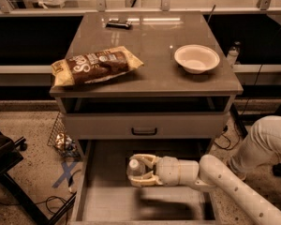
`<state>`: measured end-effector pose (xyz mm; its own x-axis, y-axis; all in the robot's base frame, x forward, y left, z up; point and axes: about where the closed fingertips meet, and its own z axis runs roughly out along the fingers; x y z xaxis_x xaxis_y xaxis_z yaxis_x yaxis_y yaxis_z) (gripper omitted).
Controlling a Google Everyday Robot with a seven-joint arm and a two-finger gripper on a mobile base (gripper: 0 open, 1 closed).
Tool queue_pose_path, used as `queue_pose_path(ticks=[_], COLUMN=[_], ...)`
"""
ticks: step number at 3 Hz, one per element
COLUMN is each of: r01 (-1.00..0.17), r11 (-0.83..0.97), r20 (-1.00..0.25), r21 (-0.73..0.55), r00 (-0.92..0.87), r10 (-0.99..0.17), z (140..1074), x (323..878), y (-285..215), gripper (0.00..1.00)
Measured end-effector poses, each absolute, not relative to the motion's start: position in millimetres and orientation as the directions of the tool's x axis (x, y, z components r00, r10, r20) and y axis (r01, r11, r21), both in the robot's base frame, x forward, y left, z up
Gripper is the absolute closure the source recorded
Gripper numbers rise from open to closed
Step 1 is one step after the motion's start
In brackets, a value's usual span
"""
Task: Place blue plastic bottle into middle drawer
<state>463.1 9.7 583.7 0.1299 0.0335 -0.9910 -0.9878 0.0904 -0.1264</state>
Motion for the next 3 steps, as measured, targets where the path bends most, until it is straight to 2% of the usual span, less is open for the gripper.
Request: queue_pose_path(ticks=[1, 3], r01=[-0.992, -0.997], r11=[0.071, 0.049], r20=[-0.994, -0.999], r21=[-0.106, 0.052], r00=[0.105, -0.051], r10=[-0.015, 0.018], z=[552.3, 510.1], x=[466.4, 464.3], y=[24.8, 48.3], gripper=[1.00, 1.00])
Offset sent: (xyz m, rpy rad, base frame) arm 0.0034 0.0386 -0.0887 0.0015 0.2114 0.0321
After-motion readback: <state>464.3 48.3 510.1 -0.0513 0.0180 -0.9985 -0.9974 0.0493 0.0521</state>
